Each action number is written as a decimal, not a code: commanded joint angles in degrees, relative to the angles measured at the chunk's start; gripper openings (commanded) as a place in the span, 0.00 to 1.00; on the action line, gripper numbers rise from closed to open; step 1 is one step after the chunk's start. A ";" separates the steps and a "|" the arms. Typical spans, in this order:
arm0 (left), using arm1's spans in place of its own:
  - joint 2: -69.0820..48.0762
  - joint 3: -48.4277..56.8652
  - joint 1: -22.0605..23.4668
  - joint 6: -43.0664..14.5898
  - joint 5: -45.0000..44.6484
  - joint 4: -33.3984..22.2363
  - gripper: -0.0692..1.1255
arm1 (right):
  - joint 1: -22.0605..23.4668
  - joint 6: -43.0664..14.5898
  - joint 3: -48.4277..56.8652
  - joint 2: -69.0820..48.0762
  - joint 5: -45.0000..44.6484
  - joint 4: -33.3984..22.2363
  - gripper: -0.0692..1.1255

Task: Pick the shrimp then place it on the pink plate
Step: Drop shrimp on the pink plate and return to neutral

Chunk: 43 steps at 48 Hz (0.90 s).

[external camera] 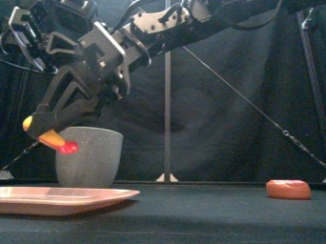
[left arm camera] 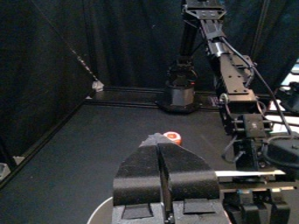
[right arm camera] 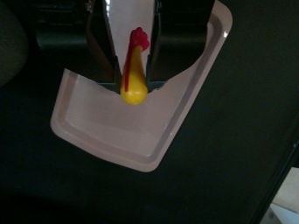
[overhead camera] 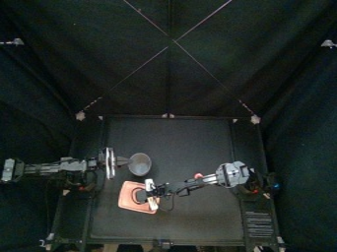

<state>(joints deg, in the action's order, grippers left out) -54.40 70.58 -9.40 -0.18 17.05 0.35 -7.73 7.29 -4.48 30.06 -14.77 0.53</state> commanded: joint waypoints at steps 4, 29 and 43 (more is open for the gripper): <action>0.18 -0.35 -0.18 0.00 0.26 0.00 0.15 | 0.18 0.09 -3.16 0.00 -3.16 2.64 0.61; 0.18 0.62 -0.18 0.00 0.26 -0.09 0.15 | 0.70 0.09 -3.25 -1.49 -2.29 2.99 0.78; 0.18 1.41 -0.18 0.09 0.26 -0.18 0.15 | 0.70 0.09 8.26 -10.11 15.12 4.04 0.78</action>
<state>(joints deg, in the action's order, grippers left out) -54.40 72.69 -9.40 -0.18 17.05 0.26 -7.38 7.47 0.88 25.58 -5.10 4.13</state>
